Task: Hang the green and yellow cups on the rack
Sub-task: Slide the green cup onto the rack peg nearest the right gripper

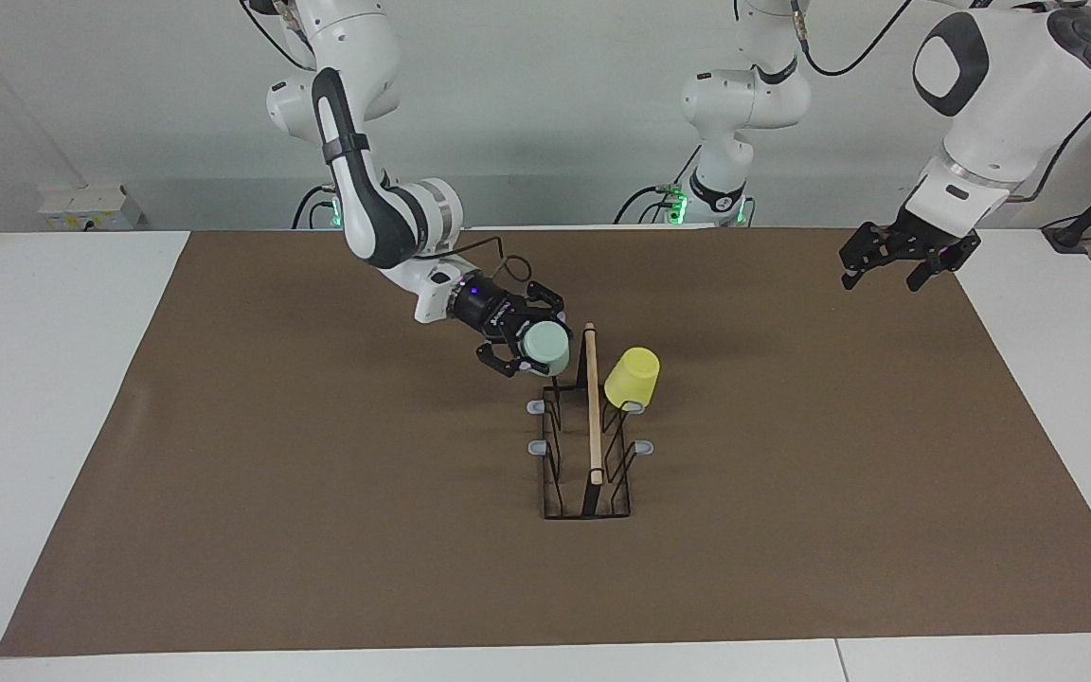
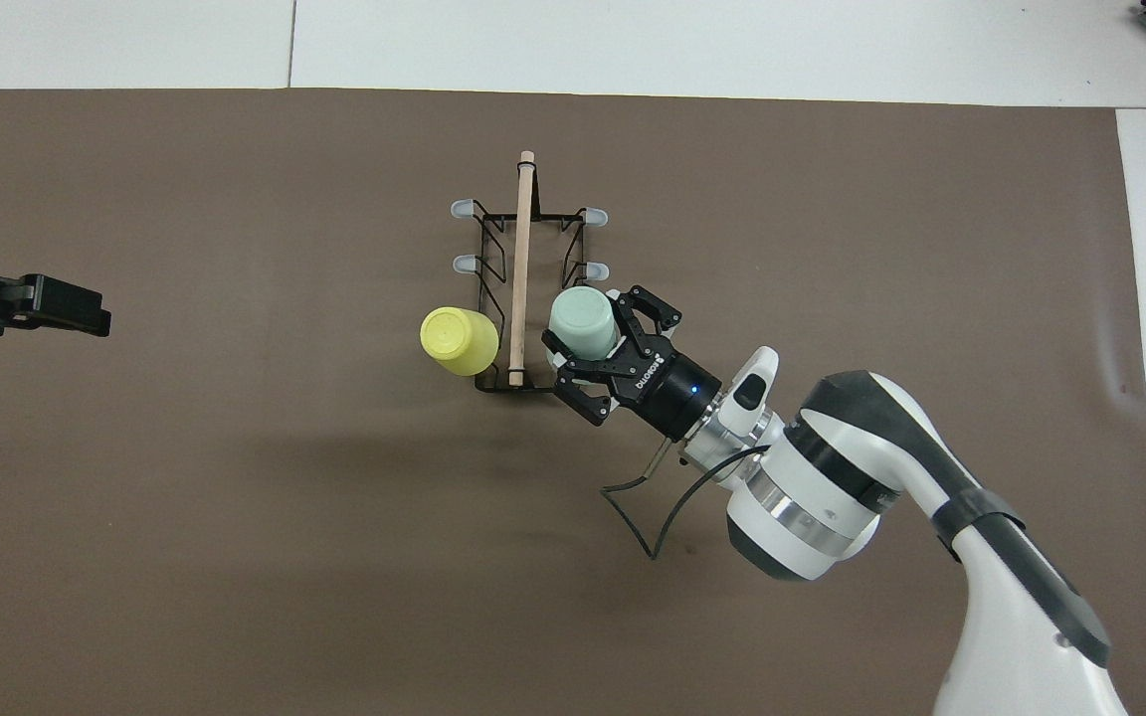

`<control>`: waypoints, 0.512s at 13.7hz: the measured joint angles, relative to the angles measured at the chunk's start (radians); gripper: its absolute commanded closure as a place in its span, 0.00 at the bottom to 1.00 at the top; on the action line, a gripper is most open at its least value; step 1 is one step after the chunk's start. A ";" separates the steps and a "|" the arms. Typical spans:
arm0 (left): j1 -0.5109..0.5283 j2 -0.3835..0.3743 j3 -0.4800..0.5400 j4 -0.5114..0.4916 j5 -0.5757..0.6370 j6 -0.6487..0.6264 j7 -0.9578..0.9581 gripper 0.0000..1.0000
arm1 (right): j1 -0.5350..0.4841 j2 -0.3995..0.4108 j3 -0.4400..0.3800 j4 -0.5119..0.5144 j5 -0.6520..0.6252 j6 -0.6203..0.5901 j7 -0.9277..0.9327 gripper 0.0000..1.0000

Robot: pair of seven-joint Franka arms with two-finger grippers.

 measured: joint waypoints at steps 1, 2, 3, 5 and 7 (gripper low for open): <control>0.000 0.000 0.000 0.000 0.000 0.000 0.000 0.00 | 0.000 0.009 -0.002 0.007 0.000 0.000 -0.006 1.00; 0.000 0.000 0.000 0.000 0.000 0.000 0.000 0.00 | 0.000 0.013 -0.004 0.009 0.000 0.000 -0.012 1.00; 0.000 0.000 0.000 0.000 0.000 0.000 0.000 0.00 | 0.000 0.016 -0.006 0.009 0.000 -0.002 -0.022 1.00; 0.000 0.000 0.000 0.000 0.000 0.000 0.000 0.00 | 0.000 0.034 -0.007 0.004 0.000 -0.041 -0.062 1.00; 0.000 0.000 0.000 0.000 0.000 0.000 0.000 0.00 | 0.000 0.069 -0.008 -0.002 0.000 -0.081 -0.089 1.00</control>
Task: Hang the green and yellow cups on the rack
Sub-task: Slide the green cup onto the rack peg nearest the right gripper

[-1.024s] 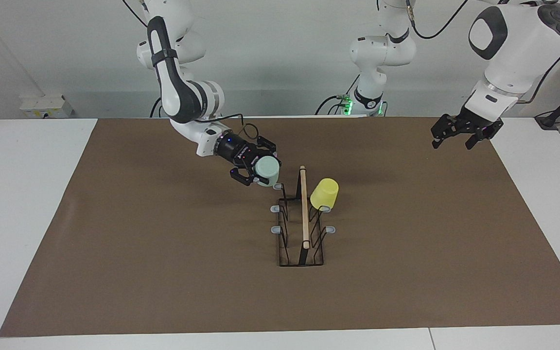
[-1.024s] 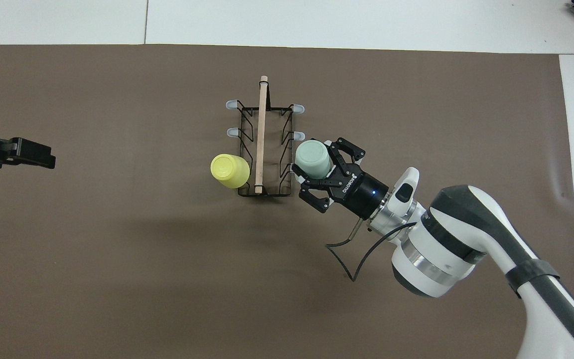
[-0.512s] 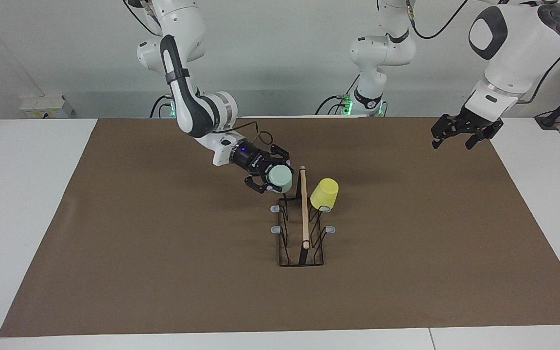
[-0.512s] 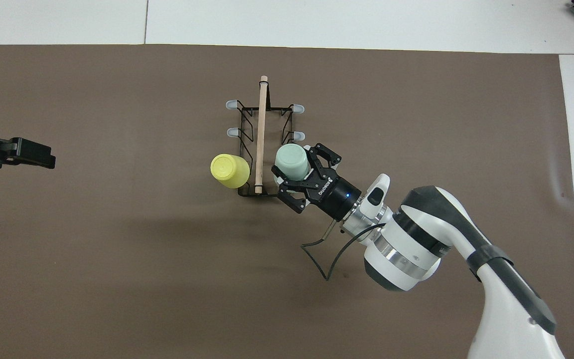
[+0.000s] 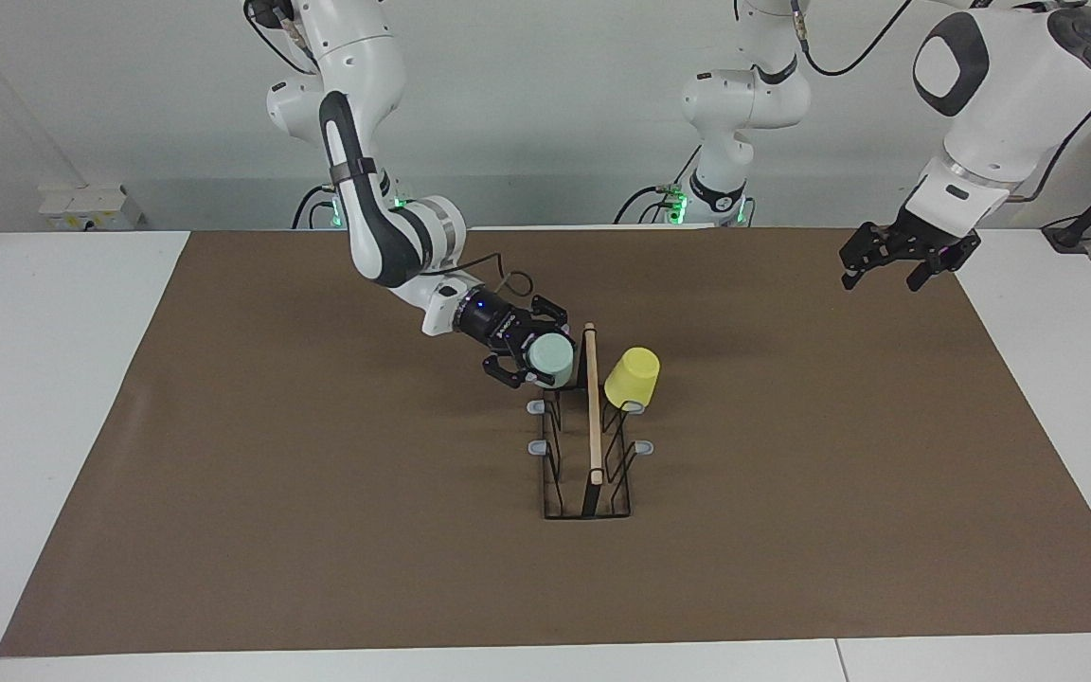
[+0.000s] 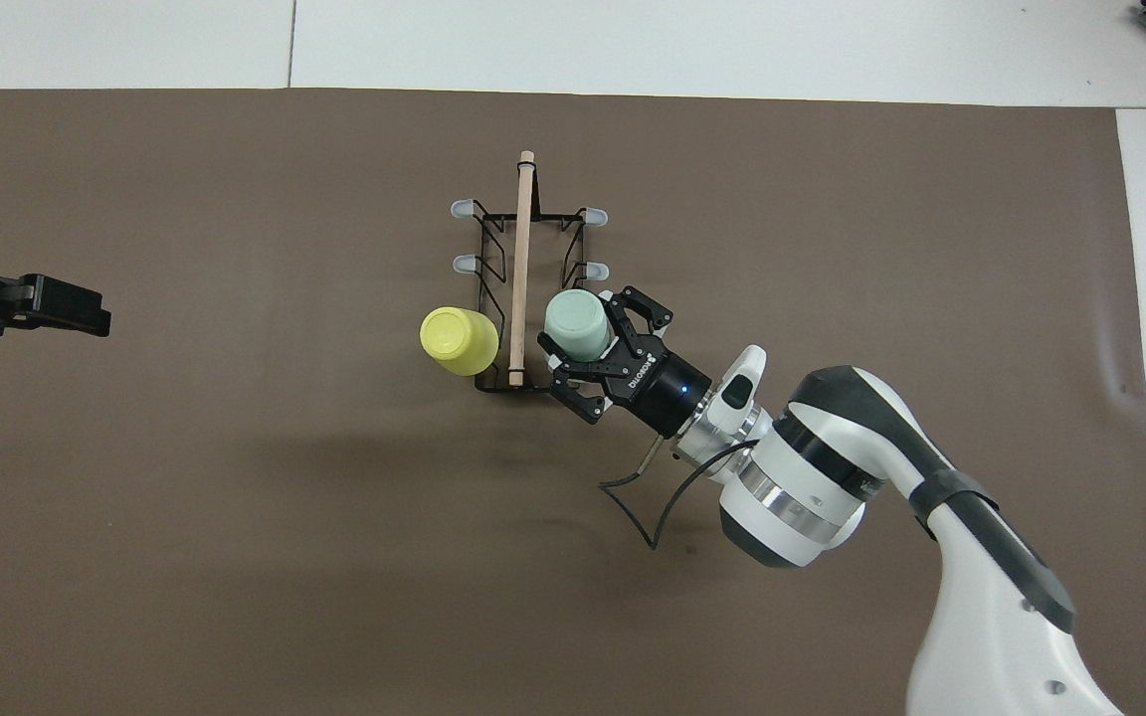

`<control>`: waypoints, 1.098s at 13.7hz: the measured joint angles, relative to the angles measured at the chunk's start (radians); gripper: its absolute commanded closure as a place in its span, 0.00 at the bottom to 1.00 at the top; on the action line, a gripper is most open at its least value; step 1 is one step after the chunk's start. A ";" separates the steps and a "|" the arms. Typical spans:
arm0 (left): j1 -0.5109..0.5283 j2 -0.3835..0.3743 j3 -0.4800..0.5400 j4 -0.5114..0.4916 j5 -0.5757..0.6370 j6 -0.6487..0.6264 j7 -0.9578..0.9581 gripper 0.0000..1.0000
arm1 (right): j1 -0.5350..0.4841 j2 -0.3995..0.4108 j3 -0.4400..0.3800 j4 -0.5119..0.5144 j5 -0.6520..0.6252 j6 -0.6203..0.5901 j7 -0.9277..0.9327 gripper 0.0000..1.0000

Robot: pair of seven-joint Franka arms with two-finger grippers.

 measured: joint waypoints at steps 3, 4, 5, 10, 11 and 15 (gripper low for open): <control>0.000 0.000 0.000 0.000 0.000 0.000 0.000 0.00 | 0.000 0.038 -0.003 -0.006 0.001 -0.035 -0.026 0.76; 0.000 0.000 0.000 0.000 0.000 0.000 0.000 0.00 | 0.000 0.043 -0.004 -0.006 0.001 -0.036 -0.028 0.61; 0.000 0.000 0.000 0.000 0.000 0.000 0.000 0.00 | 0.000 0.043 -0.004 -0.006 0.001 -0.036 -0.028 0.15; 0.000 0.000 0.000 0.000 0.000 0.000 0.000 0.00 | 0.000 0.043 -0.005 -0.002 0.001 -0.037 -0.028 0.00; 0.000 0.000 0.000 0.000 0.000 0.000 0.000 0.00 | 0.000 0.042 -0.005 0.000 0.001 -0.037 -0.028 0.00; 0.000 0.000 0.000 0.000 0.000 0.000 0.000 0.00 | -0.001 0.018 -0.007 0.014 0.001 0.032 -0.028 0.00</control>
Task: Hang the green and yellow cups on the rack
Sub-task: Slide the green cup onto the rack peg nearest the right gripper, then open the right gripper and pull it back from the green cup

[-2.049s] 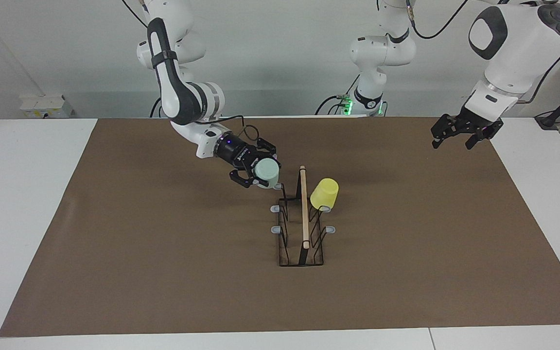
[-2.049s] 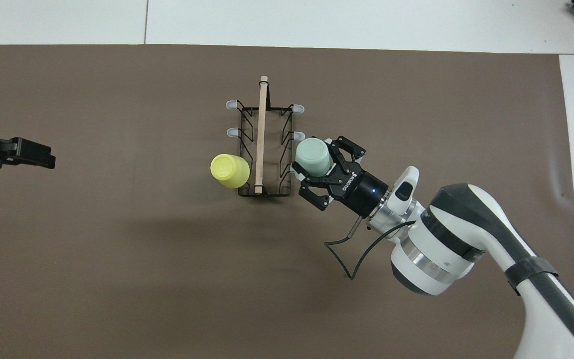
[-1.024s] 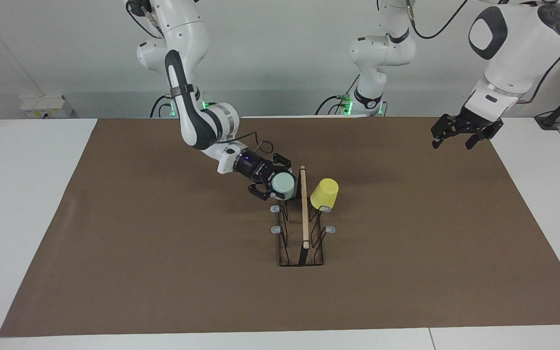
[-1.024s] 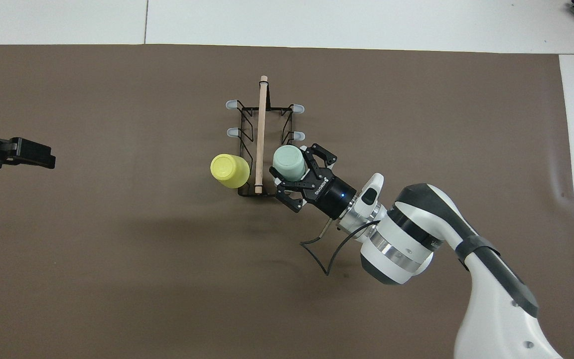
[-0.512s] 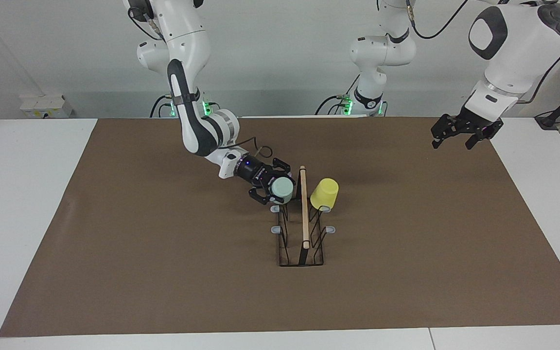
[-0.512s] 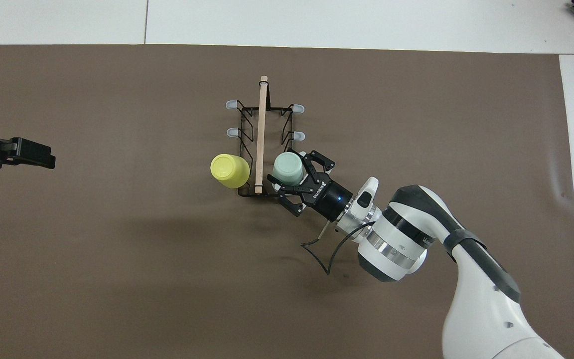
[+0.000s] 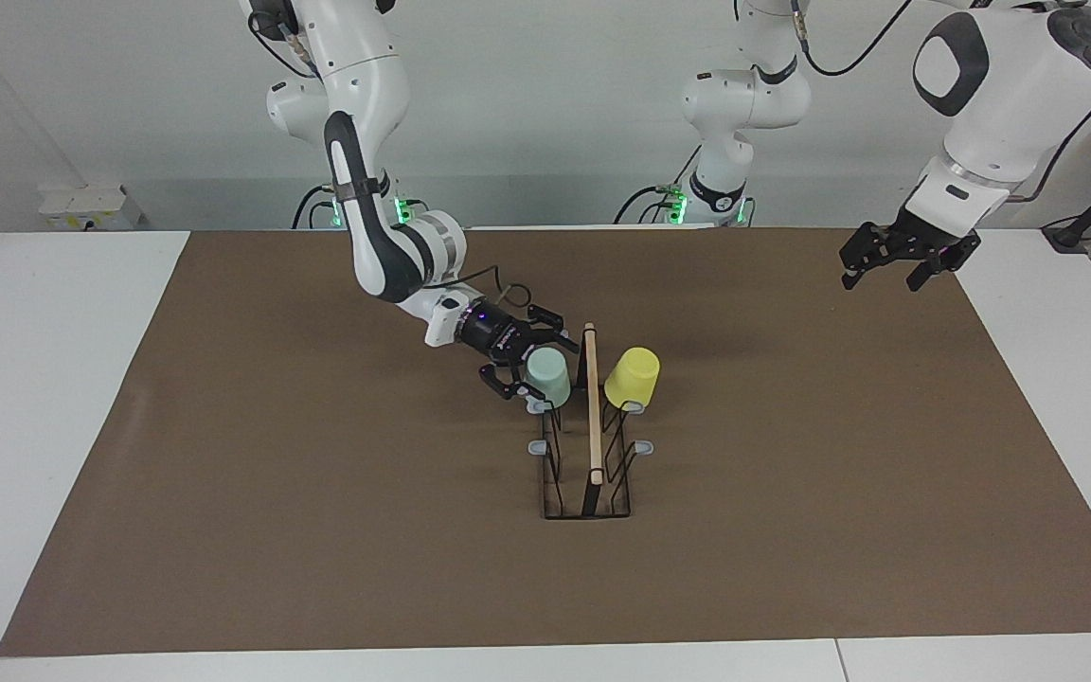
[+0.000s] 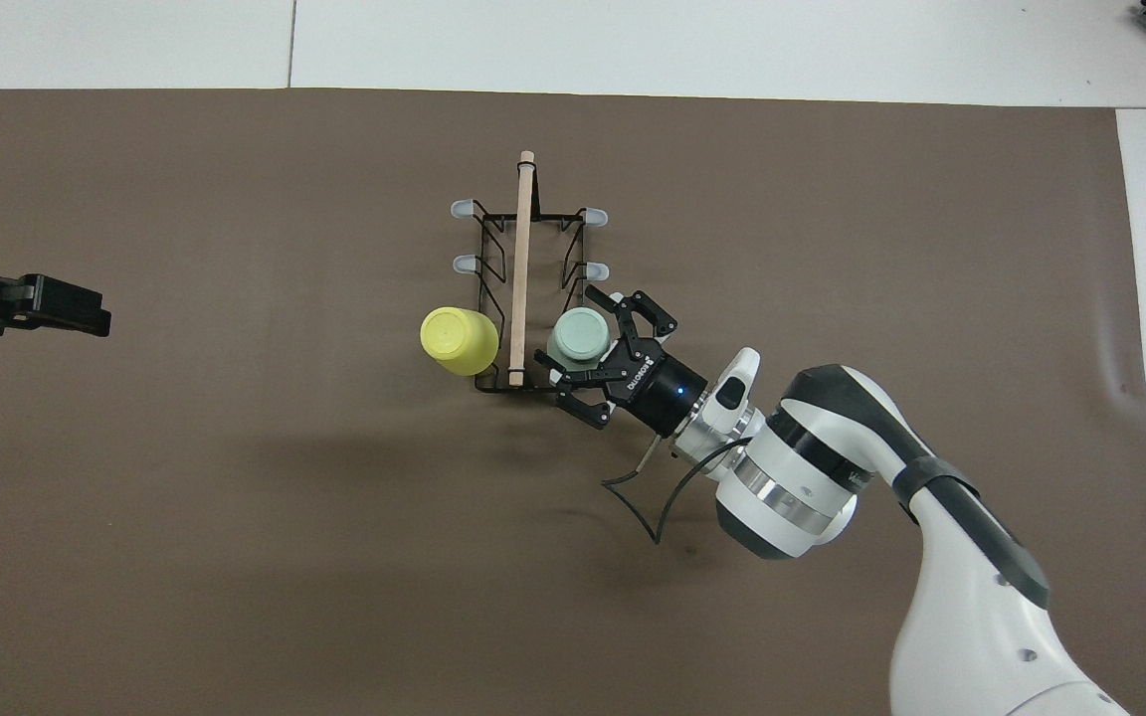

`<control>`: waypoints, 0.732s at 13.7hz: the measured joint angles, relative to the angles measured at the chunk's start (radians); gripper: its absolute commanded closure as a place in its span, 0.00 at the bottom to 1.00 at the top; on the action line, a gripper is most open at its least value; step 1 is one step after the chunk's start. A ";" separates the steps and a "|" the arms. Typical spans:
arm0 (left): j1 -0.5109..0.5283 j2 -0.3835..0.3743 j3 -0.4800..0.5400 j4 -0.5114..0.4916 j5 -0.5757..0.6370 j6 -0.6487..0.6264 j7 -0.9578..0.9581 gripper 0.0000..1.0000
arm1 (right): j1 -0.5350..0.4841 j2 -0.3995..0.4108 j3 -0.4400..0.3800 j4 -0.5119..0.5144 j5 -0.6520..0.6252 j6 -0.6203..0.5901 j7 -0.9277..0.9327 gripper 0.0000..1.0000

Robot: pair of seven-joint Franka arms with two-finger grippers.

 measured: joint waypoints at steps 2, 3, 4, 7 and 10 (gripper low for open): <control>0.000 0.000 0.000 0.000 0.000 0.000 0.000 0.00 | 0.000 -0.051 0.000 0.016 -0.008 0.122 0.002 0.00; 0.000 0.000 0.000 0.000 0.000 0.000 0.000 0.00 | 0.001 -0.085 0.000 0.023 -0.024 0.179 0.014 0.00; 0.000 0.000 0.000 0.000 0.000 0.000 0.000 0.00 | 0.001 -0.121 0.000 0.027 -0.051 0.220 0.043 0.00; 0.000 0.000 0.000 0.000 0.000 0.000 0.000 0.00 | 0.001 -0.193 -0.001 0.033 -0.162 0.308 0.109 0.00; 0.000 0.000 0.000 0.000 0.000 0.000 0.000 0.00 | 0.001 -0.207 -0.033 0.057 -0.405 0.332 0.169 0.00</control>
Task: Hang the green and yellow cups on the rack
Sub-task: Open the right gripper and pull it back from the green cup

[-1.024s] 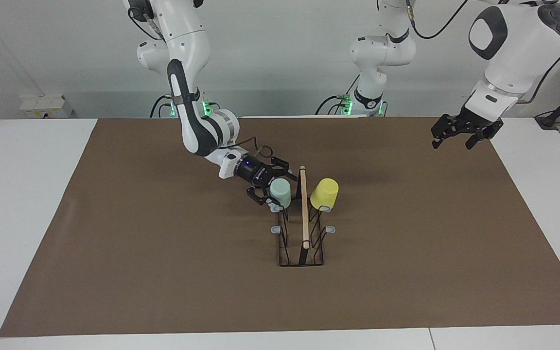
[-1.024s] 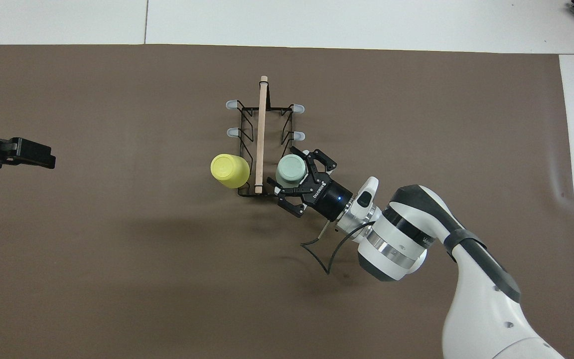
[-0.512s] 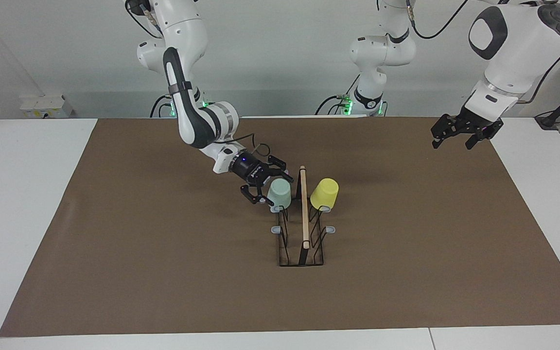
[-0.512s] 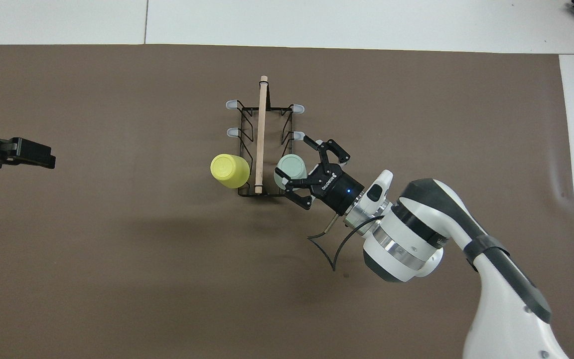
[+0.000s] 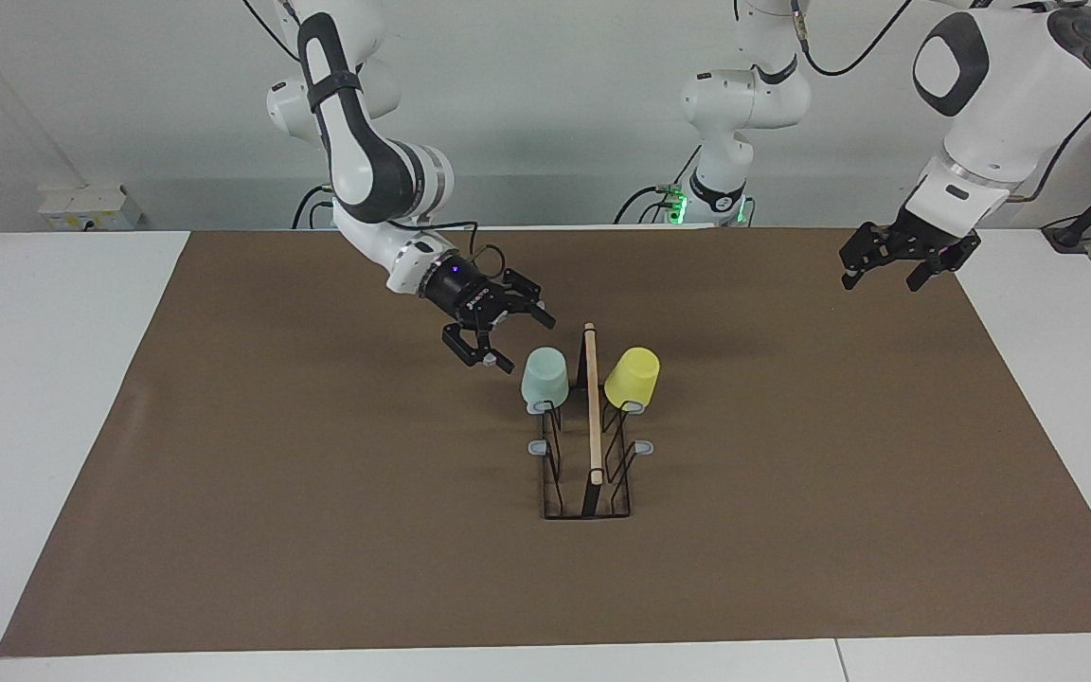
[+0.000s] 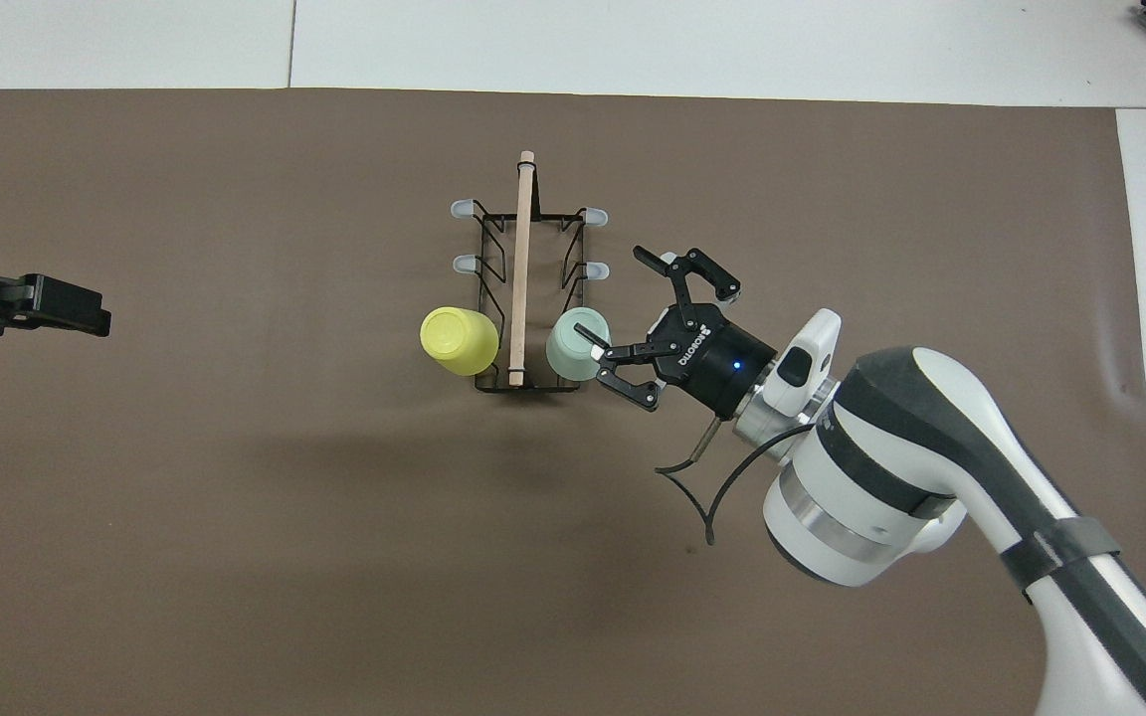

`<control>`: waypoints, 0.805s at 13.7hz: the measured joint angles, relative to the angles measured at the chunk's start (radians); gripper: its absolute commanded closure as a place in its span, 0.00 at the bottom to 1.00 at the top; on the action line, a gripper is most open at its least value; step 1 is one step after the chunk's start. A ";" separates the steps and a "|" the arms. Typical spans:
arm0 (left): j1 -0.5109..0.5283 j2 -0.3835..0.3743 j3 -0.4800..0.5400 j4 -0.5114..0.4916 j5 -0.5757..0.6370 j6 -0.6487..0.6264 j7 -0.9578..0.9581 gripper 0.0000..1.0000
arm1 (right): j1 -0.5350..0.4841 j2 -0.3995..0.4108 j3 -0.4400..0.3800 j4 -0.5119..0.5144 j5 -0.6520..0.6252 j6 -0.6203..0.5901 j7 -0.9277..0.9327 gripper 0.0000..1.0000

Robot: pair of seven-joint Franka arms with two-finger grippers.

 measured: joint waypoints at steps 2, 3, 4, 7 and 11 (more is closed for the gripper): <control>0.000 0.000 0.000 0.000 0.000 0.000 0.000 0.00 | -0.002 -0.001 -0.061 0.014 -0.237 -0.004 0.036 0.00; 0.000 0.000 0.000 0.000 0.000 0.000 0.000 0.00 | -0.006 -0.003 -0.101 0.020 -0.361 -0.027 0.050 0.00; 0.000 0.000 0.000 0.000 0.000 0.000 0.000 0.00 | -0.014 -0.006 -0.150 0.022 -0.486 -0.086 0.065 0.00; 0.000 0.000 0.000 0.000 0.000 0.000 0.000 0.00 | -0.046 -0.007 -0.312 0.024 -0.789 -0.316 0.096 0.00; 0.000 0.000 0.000 0.000 0.000 0.000 0.000 0.00 | -0.054 -0.008 -0.443 0.025 -1.080 -0.471 0.149 0.00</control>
